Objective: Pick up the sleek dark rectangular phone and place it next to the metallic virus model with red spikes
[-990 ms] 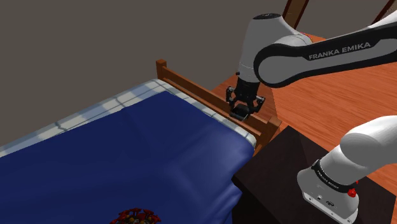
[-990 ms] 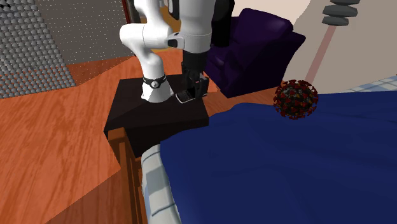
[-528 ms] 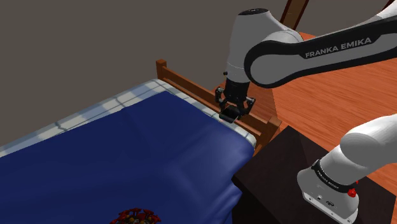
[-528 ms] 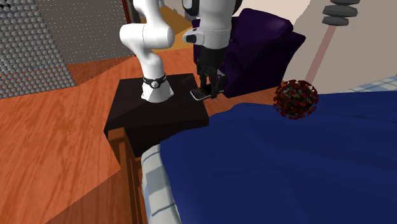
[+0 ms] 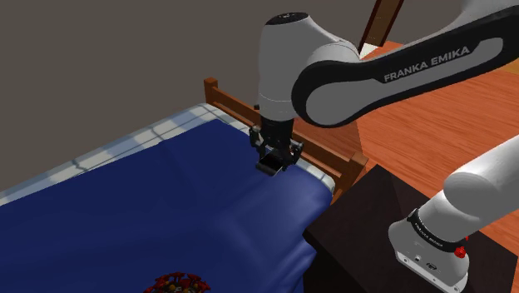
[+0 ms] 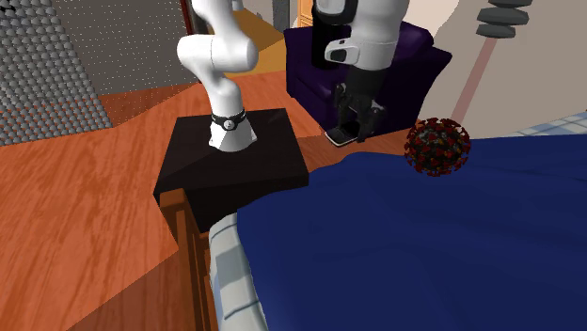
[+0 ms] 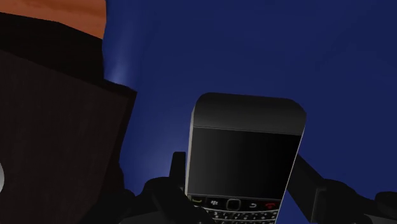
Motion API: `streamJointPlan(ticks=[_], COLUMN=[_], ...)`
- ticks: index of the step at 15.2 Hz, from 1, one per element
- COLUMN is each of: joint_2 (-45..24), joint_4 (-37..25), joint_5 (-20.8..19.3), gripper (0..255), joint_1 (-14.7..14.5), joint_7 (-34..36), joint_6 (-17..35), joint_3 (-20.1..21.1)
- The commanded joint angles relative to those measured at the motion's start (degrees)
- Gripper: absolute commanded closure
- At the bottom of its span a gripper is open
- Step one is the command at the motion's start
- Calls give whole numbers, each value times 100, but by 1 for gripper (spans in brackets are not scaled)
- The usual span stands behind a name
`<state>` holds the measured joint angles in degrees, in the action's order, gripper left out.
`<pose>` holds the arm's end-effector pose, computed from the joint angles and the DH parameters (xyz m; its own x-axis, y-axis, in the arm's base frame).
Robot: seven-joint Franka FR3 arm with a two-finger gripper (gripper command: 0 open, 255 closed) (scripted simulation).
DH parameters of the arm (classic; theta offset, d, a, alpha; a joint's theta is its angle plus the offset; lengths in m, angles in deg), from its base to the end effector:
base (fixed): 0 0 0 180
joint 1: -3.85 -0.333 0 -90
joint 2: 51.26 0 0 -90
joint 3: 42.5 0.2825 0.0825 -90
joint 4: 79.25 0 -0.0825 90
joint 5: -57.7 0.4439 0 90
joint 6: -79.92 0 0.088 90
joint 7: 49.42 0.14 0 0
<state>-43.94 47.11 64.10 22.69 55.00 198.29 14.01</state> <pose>0.4407 0.3456 0.3070 0.3360 -0.9414 0.0278 -0.9407 -0.3340 0.0601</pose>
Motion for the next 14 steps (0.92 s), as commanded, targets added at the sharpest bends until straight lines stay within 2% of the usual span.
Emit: streamJointPlan(ticks=[1, 3, 5, 9, 14], joint_2=[-581, -1256, -1910, -2959, -4066], joint_4=[-394, -808, -1262, -2275, -3775], joint_5=[-521, -1161, -1762, -2583, -3234], gripper=[255, 255, 255, 255, 255], joint_1=[32, -129, -519, -1562, -2852], joint_7=[606, 1265, 1857, 2662, 3217], joint_6=[-36, -133, -299, -722, -1345], joint_3=[315, 492, 452, 73, -399])
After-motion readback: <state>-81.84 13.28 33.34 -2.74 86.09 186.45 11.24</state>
